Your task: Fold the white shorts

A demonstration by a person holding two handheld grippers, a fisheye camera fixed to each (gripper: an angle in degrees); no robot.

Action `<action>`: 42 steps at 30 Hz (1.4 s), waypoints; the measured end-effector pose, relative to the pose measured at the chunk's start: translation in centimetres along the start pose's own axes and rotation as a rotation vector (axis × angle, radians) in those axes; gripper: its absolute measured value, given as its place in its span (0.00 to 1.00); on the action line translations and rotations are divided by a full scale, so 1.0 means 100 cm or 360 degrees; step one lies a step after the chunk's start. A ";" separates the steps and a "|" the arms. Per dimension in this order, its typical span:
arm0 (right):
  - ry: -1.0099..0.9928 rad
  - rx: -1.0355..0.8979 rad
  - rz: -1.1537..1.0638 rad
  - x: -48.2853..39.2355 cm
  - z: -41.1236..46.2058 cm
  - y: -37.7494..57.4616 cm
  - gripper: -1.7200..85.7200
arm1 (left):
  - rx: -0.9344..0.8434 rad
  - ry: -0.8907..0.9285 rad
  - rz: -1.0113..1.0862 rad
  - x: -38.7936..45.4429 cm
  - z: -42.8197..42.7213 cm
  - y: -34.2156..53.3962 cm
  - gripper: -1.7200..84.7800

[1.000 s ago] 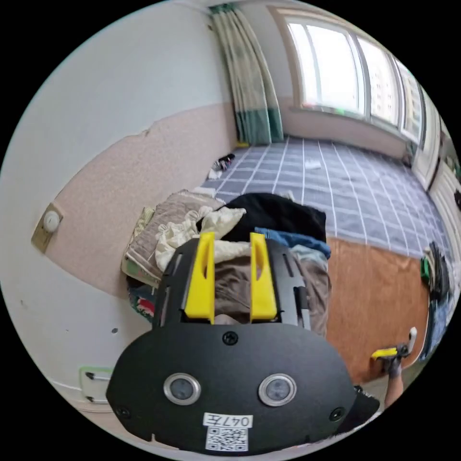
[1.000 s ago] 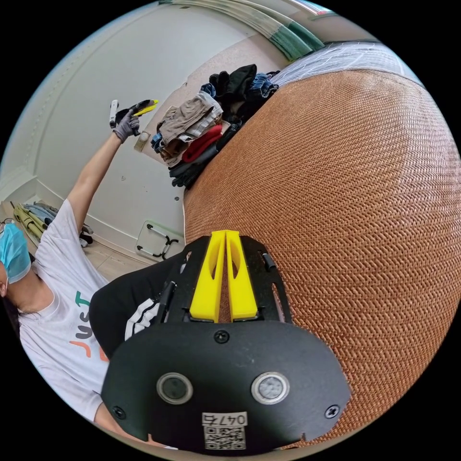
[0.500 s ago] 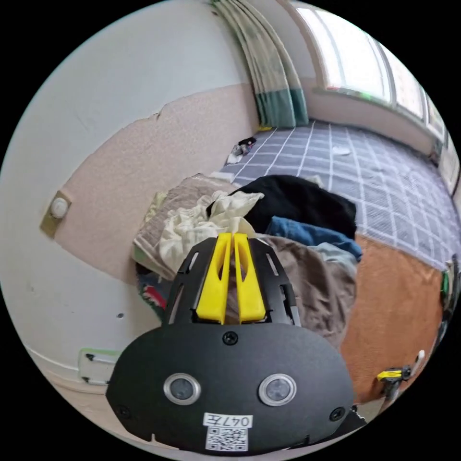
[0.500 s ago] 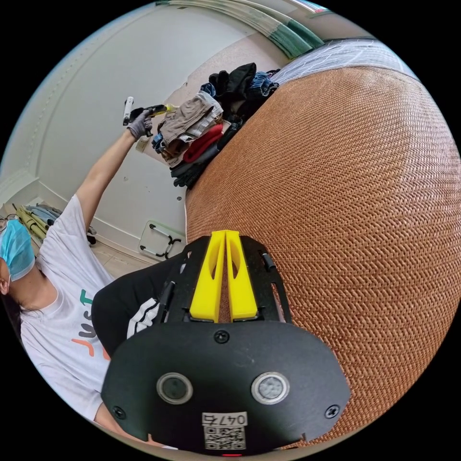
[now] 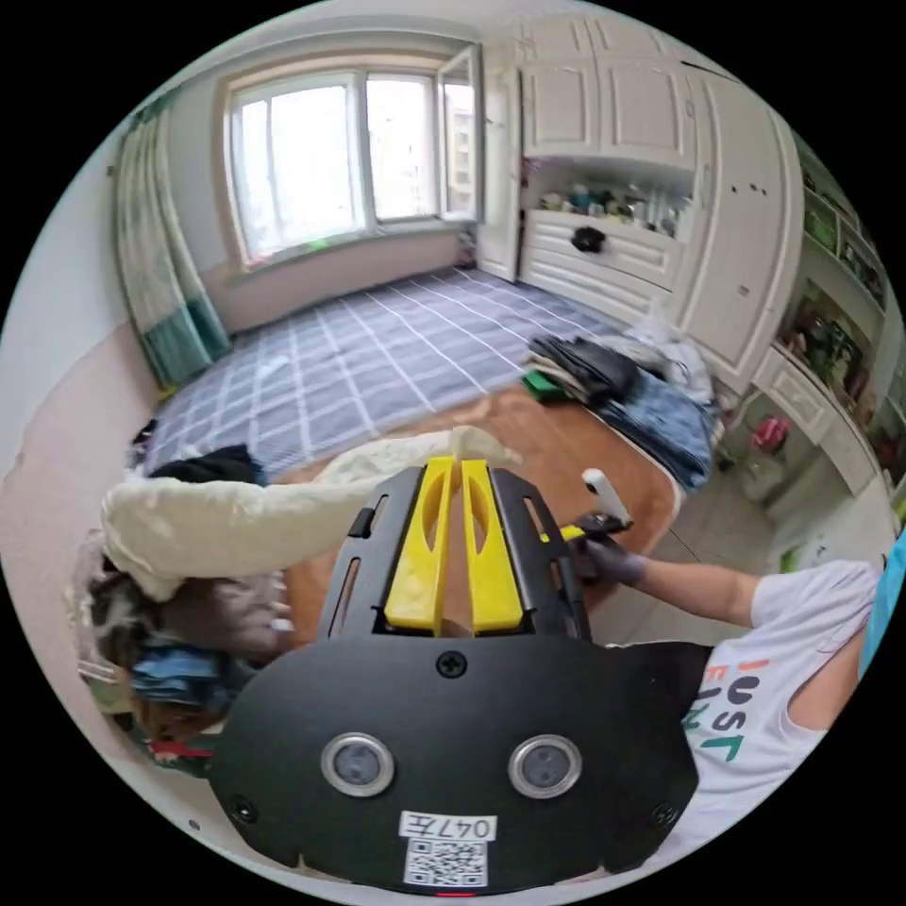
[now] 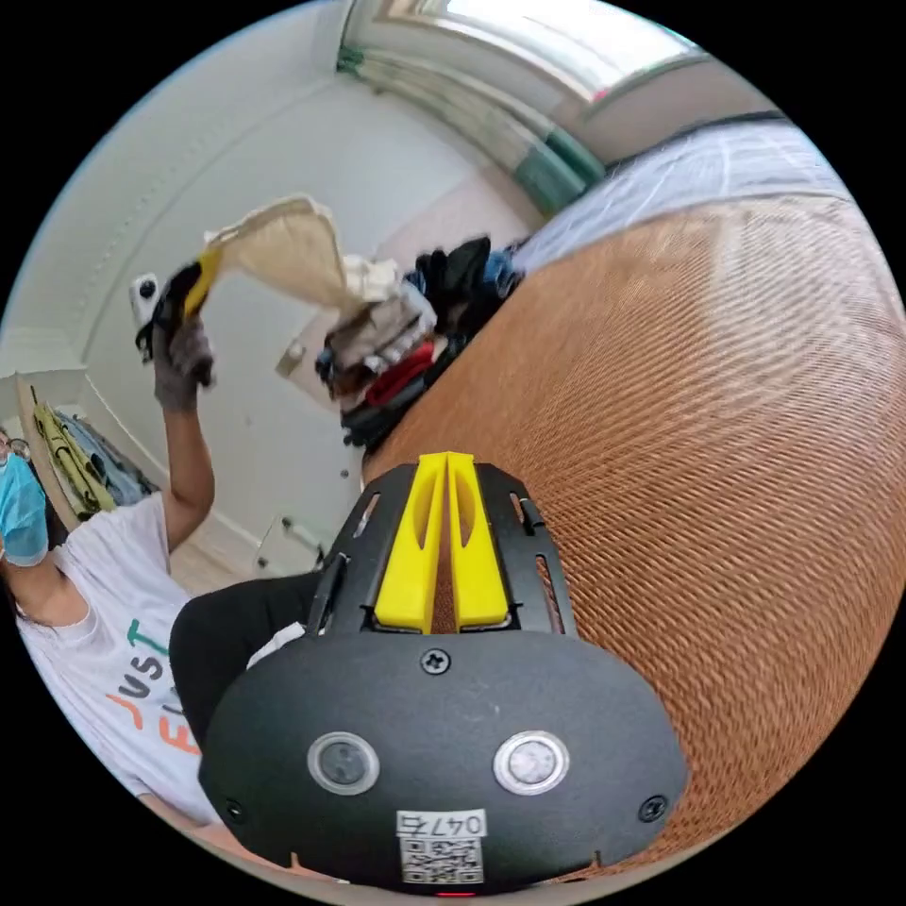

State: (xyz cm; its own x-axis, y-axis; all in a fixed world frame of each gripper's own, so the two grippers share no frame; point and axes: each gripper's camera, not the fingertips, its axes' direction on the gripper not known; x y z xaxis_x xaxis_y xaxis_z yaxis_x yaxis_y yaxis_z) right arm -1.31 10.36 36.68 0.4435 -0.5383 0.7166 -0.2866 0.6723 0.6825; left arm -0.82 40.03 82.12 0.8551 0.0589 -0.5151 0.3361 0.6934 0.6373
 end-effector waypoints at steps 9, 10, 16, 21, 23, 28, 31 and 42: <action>0.0658 0.0267 0.0067 -0.005 -0.160 0.015 0.01 | -0.0187 0.0103 -0.0373 0.091 0.059 0.051 0.14; 0.0615 0.0182 0.0070 0.003 -0.154 0.008 0.01 | -0.0117 0.0140 -0.0522 0.075 0.039 0.050 0.14; 0.0261 -0.0167 0.0312 0.063 -0.119 -0.019 0.02 | 0.0191 0.0252 -0.1082 0.017 -0.061 0.056 0.13; 0.0311 -0.0121 0.0286 0.053 -0.125 -0.034 0.02 | 0.0510 -0.0142 -0.1462 0.002 -0.198 0.152 0.13; 0.0475 -0.0226 0.0117 0.020 -0.103 -0.053 0.04 | 0.0567 -0.0252 -0.1533 0.004 -0.242 0.163 0.13; 0.0349 -0.0581 -0.0430 -0.092 0.038 -0.126 0.12 | 0.0545 -0.0496 -0.1407 0.053 -0.343 0.129 0.13; 0.0383 -0.0818 -0.0550 -0.116 0.117 -0.149 0.12 | 0.0521 -0.0477 -0.1405 0.070 -0.387 0.117 0.12; 0.0932 -0.0792 -0.0336 -0.067 -0.070 -0.146 0.01 | 0.0620 -0.0540 -0.1202 0.160 -0.550 0.056 0.10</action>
State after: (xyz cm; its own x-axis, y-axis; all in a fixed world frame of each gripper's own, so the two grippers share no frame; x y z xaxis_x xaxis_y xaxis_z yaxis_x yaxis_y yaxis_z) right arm 5.91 7.69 20.92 0.8598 -0.4182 0.2930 0.2051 0.8083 0.5519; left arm -6.94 84.32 45.89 0.4034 -0.5688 -0.7168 0.9100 0.1670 0.3795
